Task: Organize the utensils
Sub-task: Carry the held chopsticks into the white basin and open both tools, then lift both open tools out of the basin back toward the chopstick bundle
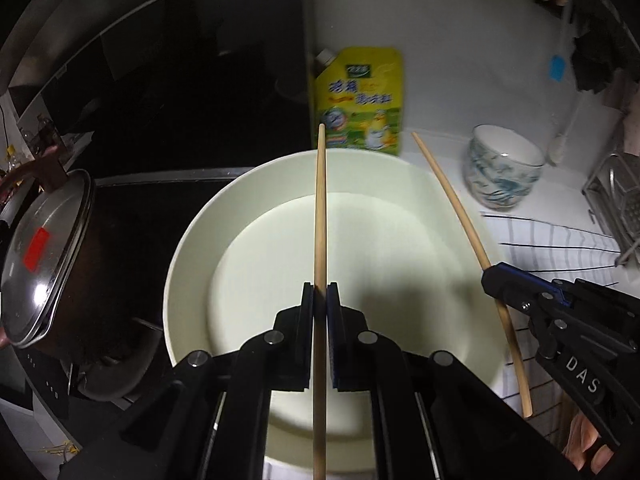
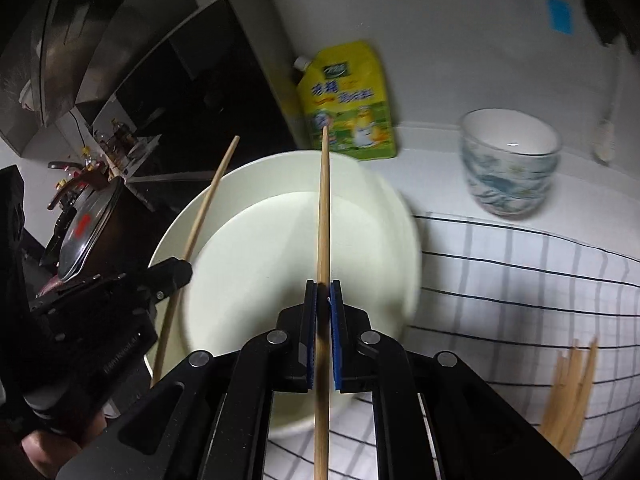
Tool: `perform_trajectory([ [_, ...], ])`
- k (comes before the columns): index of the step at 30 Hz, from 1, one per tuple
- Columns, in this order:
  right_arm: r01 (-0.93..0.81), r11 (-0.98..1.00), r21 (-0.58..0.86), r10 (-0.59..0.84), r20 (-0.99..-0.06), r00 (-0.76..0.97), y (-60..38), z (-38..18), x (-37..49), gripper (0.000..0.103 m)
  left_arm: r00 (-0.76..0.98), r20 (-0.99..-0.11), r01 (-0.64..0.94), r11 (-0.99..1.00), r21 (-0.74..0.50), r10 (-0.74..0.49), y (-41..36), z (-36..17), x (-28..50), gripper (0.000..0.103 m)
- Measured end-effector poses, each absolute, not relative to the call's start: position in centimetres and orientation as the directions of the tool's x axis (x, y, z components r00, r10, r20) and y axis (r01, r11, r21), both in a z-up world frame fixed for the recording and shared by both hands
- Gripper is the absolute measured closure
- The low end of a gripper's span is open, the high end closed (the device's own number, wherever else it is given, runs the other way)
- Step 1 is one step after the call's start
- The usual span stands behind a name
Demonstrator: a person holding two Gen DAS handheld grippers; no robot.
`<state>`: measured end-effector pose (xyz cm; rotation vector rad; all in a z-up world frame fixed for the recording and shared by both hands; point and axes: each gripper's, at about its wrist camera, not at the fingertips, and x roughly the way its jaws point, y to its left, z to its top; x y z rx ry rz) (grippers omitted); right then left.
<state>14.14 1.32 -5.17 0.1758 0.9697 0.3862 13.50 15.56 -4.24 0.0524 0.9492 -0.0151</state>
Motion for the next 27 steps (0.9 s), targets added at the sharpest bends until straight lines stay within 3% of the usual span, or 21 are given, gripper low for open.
perform_trajectory([
  [13,-0.184,0.939,0.291,0.343,-0.831,0.438,4.8,-9.2,17.5,0.096,0.501,-0.866,0.05,0.998,0.026,-0.003,19.0,-9.2,15.9,0.094],
  [15,-0.177,0.946,0.273,0.325,-0.826,0.461,4.5,-8.8,17.3,0.086,0.5,-0.866,0.039,0.999,0.022,0.0,19.2,-9.2,16.0,0.083],
  [16,-0.176,0.948,0.266,0.318,-0.822,0.473,4.4,-8.5,17.2,0.078,0.503,-0.864,0.032,0.999,0.017,-0.001,19.4,-9.1,15.9,0.072],
  [17,-0.175,0.951,0.256,0.31,-0.816,0.488,4.2,-8.1,17.0,0.076,0.508,-0.861,0.022,1.0,0.015,0.001,19.6,-8.9,15.7,0.06],
  [19,-0.175,0.952,0.251,0.306,-0.81,0.5,4.0,-7.5,16.6,0.076,0.523,-0.852,0.011,1.0,0.011,0.003,19.9,-8.4,15.4,0.05],
  [27,-0.17,0.955,0.241,0.295,-0.8,0.523,2.6,-5.7,14.3,0.075,0.555,-0.832,-0.005,1.0,-0.003,0.001,19.7,-6.2,13.6,0.044],
])
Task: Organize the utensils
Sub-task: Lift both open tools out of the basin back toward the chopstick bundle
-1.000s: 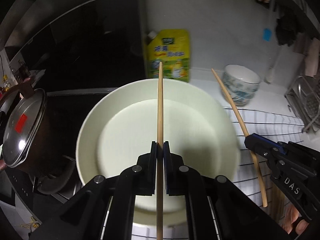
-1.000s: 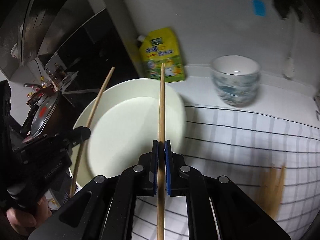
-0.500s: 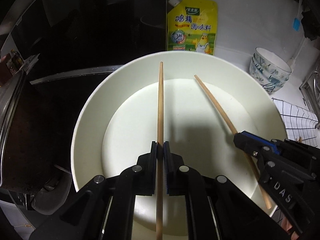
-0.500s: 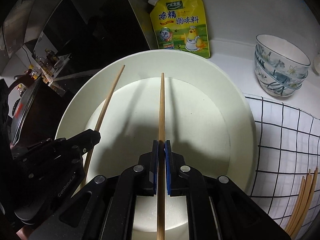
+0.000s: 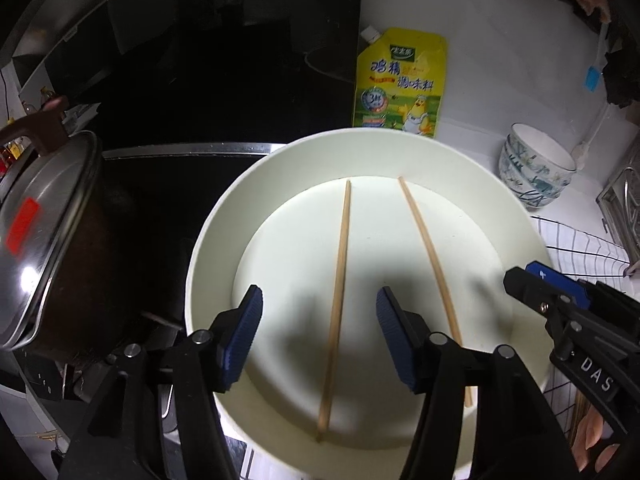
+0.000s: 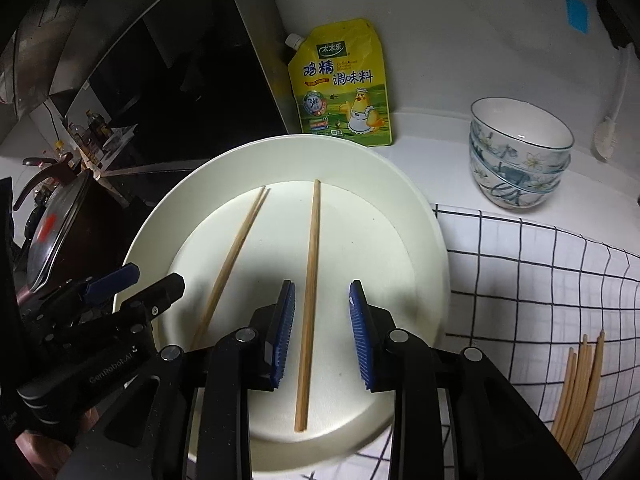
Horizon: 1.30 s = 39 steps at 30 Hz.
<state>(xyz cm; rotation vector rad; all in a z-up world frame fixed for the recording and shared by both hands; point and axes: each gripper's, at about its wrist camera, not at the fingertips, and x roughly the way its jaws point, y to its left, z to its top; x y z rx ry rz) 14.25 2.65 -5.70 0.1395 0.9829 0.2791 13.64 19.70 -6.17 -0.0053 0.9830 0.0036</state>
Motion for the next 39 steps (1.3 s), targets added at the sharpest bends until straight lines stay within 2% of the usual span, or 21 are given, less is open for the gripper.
perform_trajectory([
  [9,-0.146,0.961,0.235,0.277,-0.802,0.529,-0.1,-4.7,10.1,0.07,0.572,-0.82,0.004,1.0,-0.014,-0.014,17.9,-4.1,10.6,0.036],
  [13,-0.134,0.963,0.233,0.269,-0.805,0.529,-1.5,-4.4,8.6,0.068,0.578,-0.816,0.014,1.0,-0.017,-0.022,16.5,-3.3,9.1,0.029],
  [30,-0.066,0.976,0.209,0.208,-0.795,0.57,-9.6,-2.6,2.0,0.056,0.58,-0.812,0.093,0.996,-0.014,-0.065,9.1,-1.4,4.4,0.024],
  [35,-0.023,0.978,0.208,0.183,-0.798,0.575,-12.6,-2.7,0.5,0.053,0.583,-0.809,0.122,0.993,-0.005,-0.076,6.4,-1.2,3.4,0.017],
  [39,0.009,0.98,0.2,0.158,-0.801,0.578,-14.9,-2.9,-0.4,0.052,0.578,-0.811,0.145,0.989,-0.006,-0.09,4.4,-1.3,2.9,0.016],
])
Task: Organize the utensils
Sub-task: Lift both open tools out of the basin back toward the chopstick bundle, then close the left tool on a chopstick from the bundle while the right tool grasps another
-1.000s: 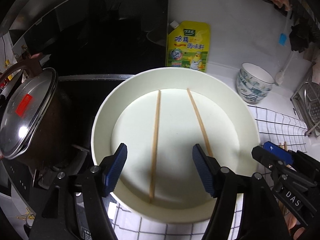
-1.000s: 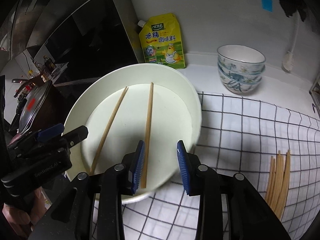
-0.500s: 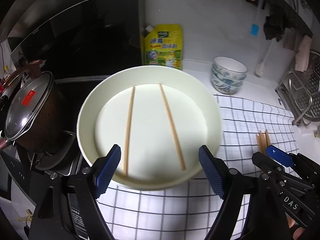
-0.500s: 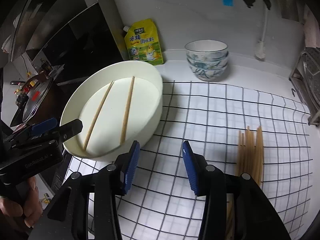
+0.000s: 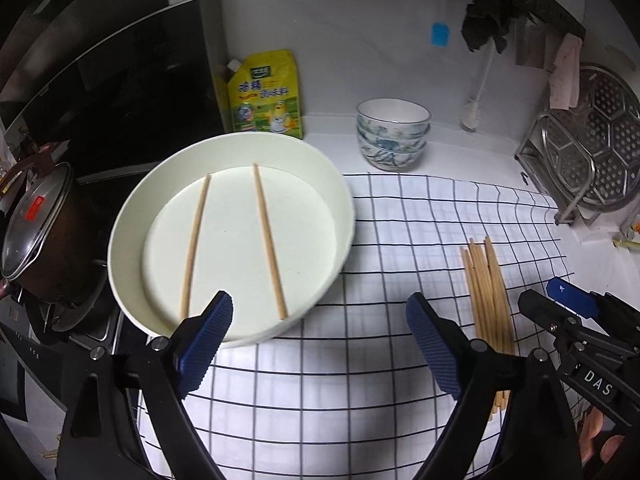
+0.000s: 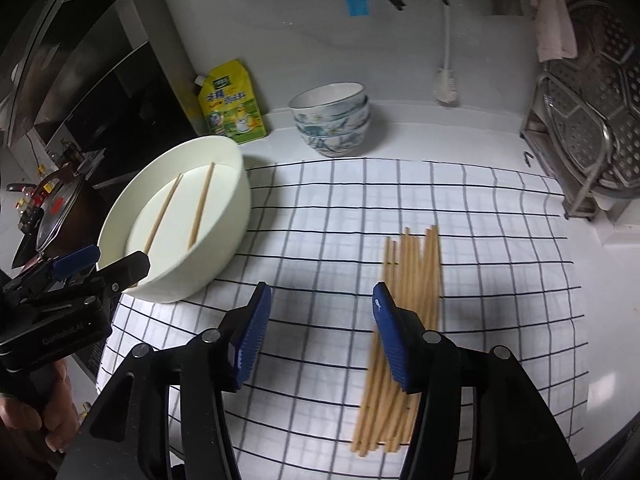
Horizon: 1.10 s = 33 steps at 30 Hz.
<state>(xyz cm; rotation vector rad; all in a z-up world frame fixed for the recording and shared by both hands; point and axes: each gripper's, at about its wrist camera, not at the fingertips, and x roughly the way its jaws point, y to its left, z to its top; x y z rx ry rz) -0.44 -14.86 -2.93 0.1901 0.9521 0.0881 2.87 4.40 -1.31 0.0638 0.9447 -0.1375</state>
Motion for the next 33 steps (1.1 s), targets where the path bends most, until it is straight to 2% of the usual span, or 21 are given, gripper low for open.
perform_trajectory([
  [19,0.175,0.97,0.169,0.059,-0.862,0.504,-24.6,-7.7,-3.4,0.039,0.502,-0.848,0.271,0.962,-0.029,-0.167,-5.3,-5.0,2.4,0.011],
  [33,0.123,0.986,0.113,0.052,-0.907,0.417,-24.3,-13.8,-1.9,0.038,0.436,-0.89,0.269,0.963,-0.008,-0.13,-7.1,-10.3,2.6,0.011],
])
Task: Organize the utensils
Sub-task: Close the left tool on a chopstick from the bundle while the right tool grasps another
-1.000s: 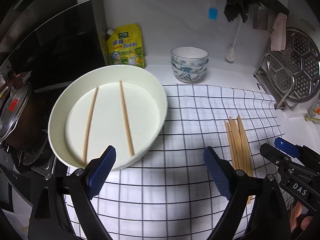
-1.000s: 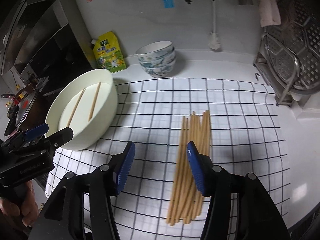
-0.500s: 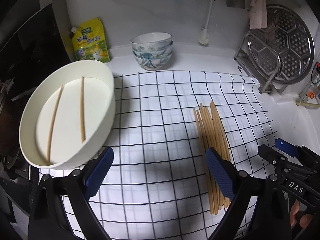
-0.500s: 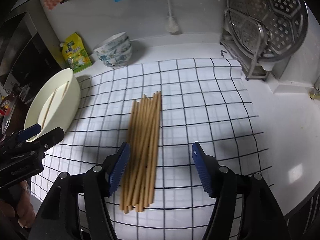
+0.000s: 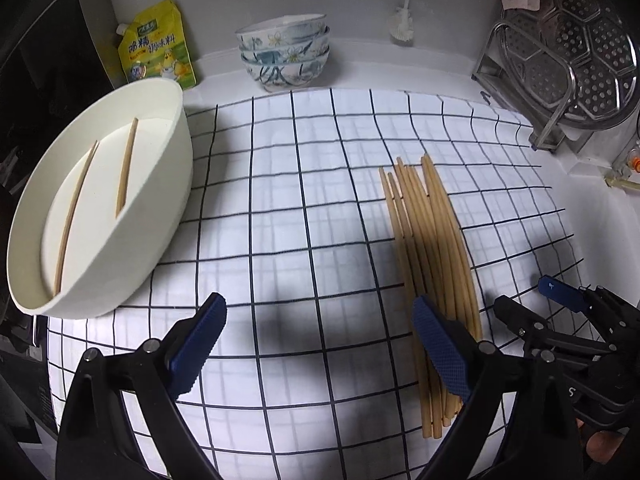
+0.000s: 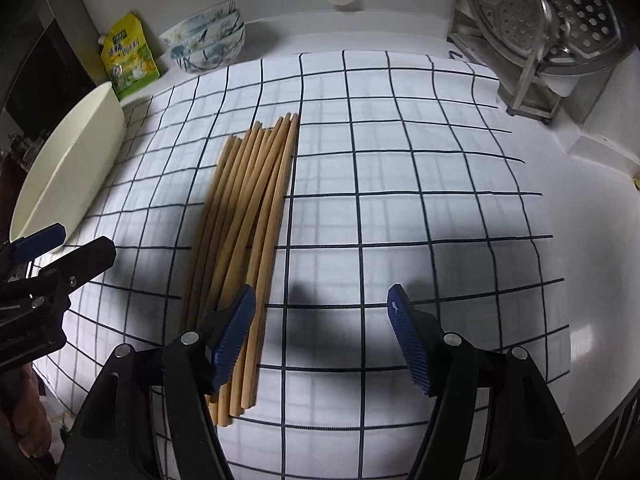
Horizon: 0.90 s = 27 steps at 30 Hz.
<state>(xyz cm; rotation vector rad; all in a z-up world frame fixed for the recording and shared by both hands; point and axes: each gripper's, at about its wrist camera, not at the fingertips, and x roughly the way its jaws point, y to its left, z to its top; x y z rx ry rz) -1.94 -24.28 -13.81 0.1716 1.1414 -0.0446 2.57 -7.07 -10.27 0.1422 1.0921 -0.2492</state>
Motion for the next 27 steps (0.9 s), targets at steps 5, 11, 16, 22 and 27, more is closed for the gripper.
perform_trajectory([
  [5,0.105,0.99,0.09,0.039,-0.911,0.41,-23.8,-14.8,-1.4,0.038,0.414,-0.902,0.265,0.964,-0.012,-0.125,-7.2,-11.4,2.4,0.011],
  [11,0.084,0.994,0.068,0.028,-0.911,0.412,-23.4,-15.1,-1.4,0.037,0.403,-0.906,0.267,0.964,-0.018,-0.129,-7.5,-12.0,2.2,0.011],
  [16,0.071,0.995,0.063,0.028,-0.911,0.412,-23.3,-15.1,-1.5,0.038,0.401,-0.907,0.26,0.965,-0.024,-0.13,-7.5,-12.2,2.3,0.011],
  [22,0.103,0.994,0.047,0.0,-0.91,0.415,-24.7,-15.0,-1.9,0.038,0.39,-0.912,0.262,0.965,-0.026,-0.131,-8.1,-12.9,2.3,0.011],
  [27,0.15,0.988,0.036,-0.027,-0.916,0.401,-26.7,-15.3,-2.5,0.038,0.385,-0.914,0.274,0.962,-0.021,-0.13,-9.0,-13.6,2.3,0.011],
])
